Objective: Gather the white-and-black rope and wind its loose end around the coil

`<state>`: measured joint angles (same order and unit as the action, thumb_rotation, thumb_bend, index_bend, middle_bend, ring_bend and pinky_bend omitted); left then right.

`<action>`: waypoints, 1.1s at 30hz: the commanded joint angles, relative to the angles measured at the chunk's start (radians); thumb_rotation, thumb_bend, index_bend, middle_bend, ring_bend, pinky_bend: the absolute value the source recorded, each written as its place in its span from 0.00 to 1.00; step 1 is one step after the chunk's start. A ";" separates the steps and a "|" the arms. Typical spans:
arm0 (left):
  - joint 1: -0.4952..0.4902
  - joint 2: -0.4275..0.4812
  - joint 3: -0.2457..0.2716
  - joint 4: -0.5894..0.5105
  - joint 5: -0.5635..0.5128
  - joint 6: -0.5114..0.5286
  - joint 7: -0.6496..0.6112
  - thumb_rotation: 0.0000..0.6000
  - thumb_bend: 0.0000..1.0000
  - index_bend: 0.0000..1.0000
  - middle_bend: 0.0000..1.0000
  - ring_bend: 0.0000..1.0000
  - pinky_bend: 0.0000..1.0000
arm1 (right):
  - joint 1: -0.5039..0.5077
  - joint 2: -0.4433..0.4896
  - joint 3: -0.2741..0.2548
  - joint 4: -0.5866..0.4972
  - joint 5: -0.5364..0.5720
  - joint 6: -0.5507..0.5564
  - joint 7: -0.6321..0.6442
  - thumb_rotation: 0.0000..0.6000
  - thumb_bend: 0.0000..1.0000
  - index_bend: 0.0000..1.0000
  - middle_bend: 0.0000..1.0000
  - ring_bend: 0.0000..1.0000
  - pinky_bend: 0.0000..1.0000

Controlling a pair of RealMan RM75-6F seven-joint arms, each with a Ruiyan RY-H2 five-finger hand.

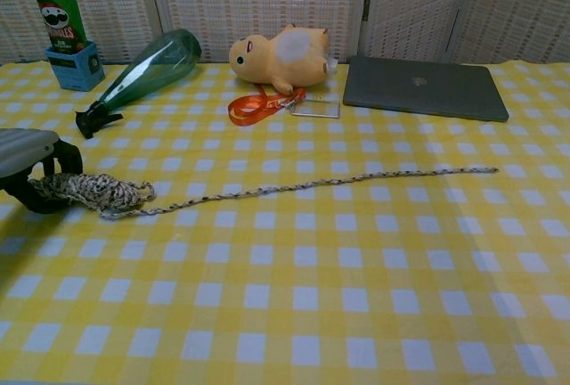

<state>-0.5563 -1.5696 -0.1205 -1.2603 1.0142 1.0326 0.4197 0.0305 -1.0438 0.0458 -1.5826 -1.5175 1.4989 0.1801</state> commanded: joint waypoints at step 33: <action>0.008 0.139 -0.043 -0.141 0.266 0.071 -0.352 1.00 0.72 0.76 0.77 0.67 0.66 | 0.394 -0.092 0.122 0.006 0.109 -0.495 -0.105 1.00 0.33 0.40 0.09 0.19 0.15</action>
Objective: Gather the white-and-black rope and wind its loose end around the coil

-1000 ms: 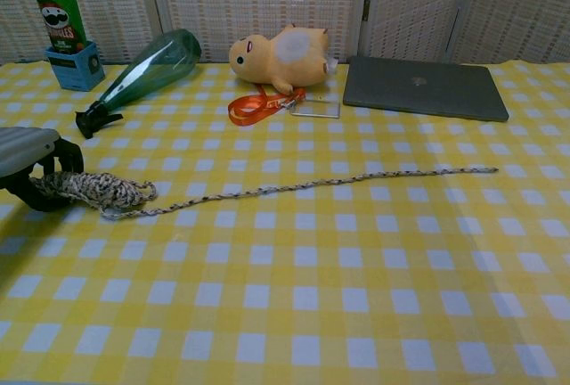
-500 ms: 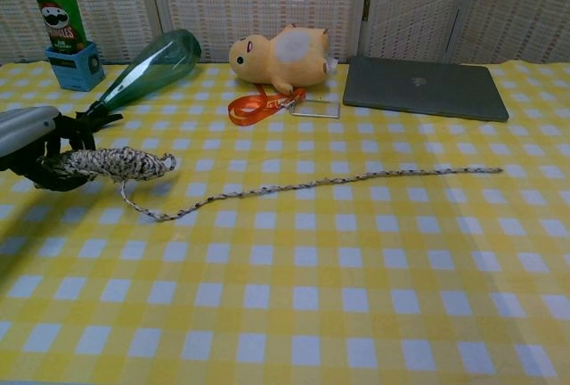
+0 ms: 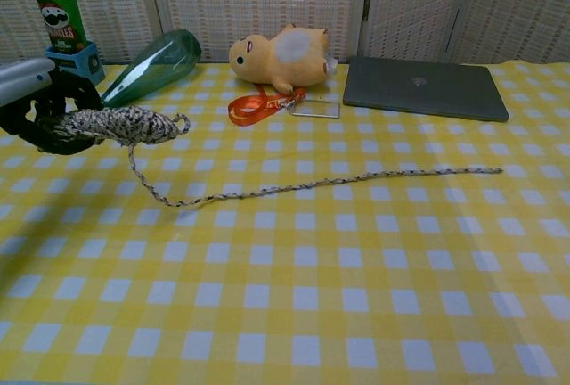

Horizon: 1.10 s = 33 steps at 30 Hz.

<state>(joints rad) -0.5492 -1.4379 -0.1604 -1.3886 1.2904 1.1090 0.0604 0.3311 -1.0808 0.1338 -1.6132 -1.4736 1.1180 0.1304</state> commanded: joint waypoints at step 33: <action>0.018 0.009 -0.001 -0.021 -0.041 -0.016 -0.014 1.00 0.72 0.76 0.77 0.67 0.66 | 0.407 -0.520 0.036 0.567 0.294 -0.431 -0.238 1.00 0.33 0.50 0.15 0.19 0.15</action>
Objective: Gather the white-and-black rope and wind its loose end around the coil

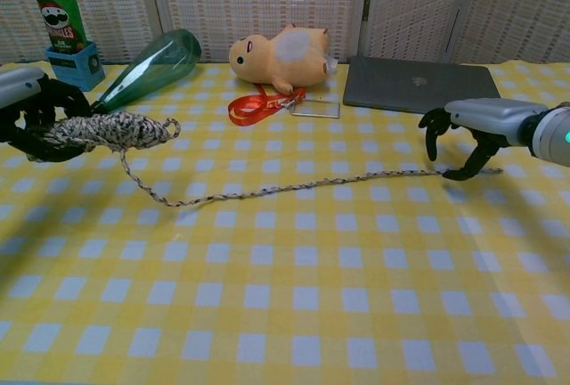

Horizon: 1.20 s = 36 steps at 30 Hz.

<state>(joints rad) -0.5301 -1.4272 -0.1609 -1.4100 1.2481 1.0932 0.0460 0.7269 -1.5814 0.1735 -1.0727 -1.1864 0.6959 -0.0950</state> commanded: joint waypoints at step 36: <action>0.003 -0.026 -0.002 0.056 -0.001 -0.017 -0.048 1.00 0.72 0.76 0.77 0.67 0.66 | 0.061 -0.075 -0.005 0.094 0.085 -0.060 -0.057 1.00 0.43 0.59 0.20 0.20 0.15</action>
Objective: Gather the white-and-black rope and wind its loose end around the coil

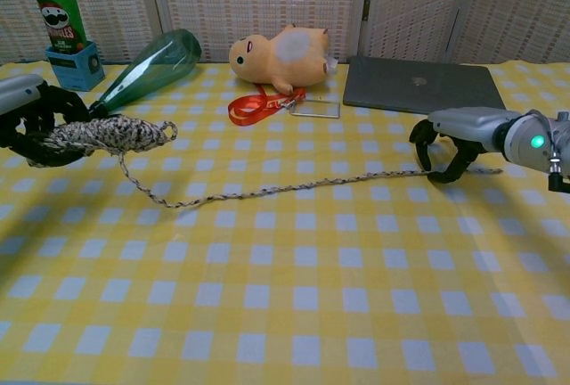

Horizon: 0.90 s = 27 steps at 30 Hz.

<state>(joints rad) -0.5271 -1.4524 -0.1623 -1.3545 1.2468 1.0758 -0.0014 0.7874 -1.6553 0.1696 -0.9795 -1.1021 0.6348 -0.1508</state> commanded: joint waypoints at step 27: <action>-0.008 0.042 -0.058 -0.055 -0.003 0.021 -0.065 1.00 0.74 0.77 0.77 0.67 0.66 | -0.081 0.216 -0.015 -0.297 -0.171 0.210 0.094 1.00 0.62 0.63 0.24 0.21 0.16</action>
<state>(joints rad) -0.5323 -1.4181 -0.2116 -1.4005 1.2507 1.0954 -0.0619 0.7429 -1.5274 0.1637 -1.1647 -1.1947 0.7623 -0.0973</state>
